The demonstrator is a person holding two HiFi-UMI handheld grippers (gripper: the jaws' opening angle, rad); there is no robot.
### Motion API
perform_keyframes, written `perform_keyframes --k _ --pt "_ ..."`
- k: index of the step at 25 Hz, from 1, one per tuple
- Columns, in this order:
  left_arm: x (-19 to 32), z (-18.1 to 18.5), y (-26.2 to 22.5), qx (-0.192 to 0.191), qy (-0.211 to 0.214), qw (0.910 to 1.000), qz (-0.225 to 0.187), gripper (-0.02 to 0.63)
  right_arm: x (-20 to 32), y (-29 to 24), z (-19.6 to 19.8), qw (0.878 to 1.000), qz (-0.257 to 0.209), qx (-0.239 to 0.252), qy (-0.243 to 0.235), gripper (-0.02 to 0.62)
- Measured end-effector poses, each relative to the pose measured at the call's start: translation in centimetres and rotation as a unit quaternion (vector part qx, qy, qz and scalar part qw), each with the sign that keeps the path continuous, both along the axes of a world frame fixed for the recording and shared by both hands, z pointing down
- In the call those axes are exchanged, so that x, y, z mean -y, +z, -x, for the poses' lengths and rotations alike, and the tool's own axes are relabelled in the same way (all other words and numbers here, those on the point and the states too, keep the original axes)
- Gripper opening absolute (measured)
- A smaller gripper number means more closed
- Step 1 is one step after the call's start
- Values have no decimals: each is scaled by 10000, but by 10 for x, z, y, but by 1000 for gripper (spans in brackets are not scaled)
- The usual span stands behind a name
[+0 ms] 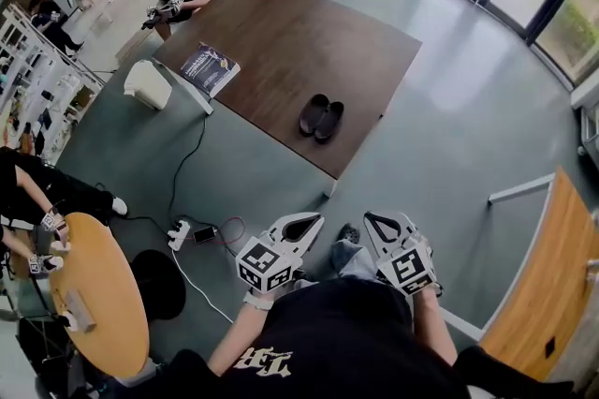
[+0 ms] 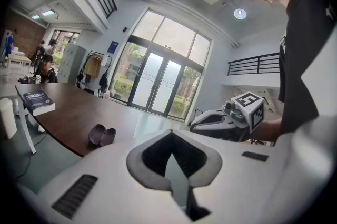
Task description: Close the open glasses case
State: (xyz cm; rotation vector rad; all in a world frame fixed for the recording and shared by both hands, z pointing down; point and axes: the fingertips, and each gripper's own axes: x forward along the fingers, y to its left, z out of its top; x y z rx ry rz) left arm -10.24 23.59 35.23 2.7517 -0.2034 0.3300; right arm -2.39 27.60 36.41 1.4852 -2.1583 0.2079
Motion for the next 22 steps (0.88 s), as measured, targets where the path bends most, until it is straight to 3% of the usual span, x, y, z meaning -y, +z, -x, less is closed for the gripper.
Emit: perform_keyframes --k 5,12,22 --pt "29 -43 -2 97 -16 9999 -21 5 27 -2 -63 9999 -40 -66 134 -12" --pt "50 -76 3 275 -124 9995 47 5 47 3 -140 9988 -27 -37 495 -12" --pt "69 -108 7 393 -336 9987 32 5 70 12 -173 9993 -38 69 361 -12"
